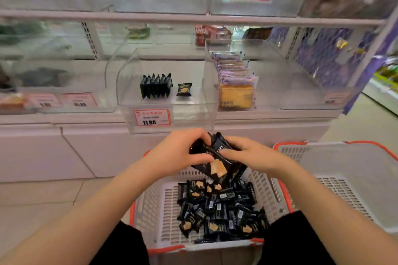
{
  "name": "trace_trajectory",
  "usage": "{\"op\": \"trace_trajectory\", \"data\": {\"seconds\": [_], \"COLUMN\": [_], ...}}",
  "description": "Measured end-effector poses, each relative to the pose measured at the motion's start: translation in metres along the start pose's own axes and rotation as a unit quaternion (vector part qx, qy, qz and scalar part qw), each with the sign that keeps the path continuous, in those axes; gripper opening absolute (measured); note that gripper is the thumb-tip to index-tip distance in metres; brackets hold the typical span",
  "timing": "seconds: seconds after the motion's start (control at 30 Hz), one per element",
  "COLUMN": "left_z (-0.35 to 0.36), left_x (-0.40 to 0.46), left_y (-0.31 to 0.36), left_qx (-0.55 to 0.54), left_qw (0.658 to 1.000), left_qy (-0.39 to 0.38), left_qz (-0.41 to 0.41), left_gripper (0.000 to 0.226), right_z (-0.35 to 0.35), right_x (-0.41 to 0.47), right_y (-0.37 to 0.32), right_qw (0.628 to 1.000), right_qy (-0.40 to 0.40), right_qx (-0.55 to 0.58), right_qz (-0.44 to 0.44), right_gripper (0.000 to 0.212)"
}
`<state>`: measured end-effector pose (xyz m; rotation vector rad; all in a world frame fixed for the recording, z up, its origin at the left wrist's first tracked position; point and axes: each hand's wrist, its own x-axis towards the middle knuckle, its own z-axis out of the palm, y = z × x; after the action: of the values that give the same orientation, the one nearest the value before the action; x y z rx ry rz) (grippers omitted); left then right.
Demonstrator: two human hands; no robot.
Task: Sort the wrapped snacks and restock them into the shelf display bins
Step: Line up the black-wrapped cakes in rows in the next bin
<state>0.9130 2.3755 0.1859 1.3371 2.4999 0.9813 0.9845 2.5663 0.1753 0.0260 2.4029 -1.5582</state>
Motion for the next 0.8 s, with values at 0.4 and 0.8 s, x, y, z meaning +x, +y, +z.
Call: {"op": "trace_trajectory", "data": {"seconds": [0.4,0.8], "left_z": [-0.022,-0.058], "left_x": [0.044,0.172], "left_y": [-0.005,-0.109], "left_qx": [-0.144,0.131], "left_qw": [0.979,0.983], "left_qy": [0.129,-0.034], "left_qz": [-0.068,-0.126], "left_gripper": [0.016,0.02], "right_z": [-0.018,-0.091], "right_x": [0.021,0.073], "right_y": [-0.035,-0.043], "right_qw": [0.998,0.878], "right_qy": [0.001,0.2], "right_qx": [0.052,0.434], "right_qz": [-0.039,0.032], "right_gripper": [0.031,0.018]}}
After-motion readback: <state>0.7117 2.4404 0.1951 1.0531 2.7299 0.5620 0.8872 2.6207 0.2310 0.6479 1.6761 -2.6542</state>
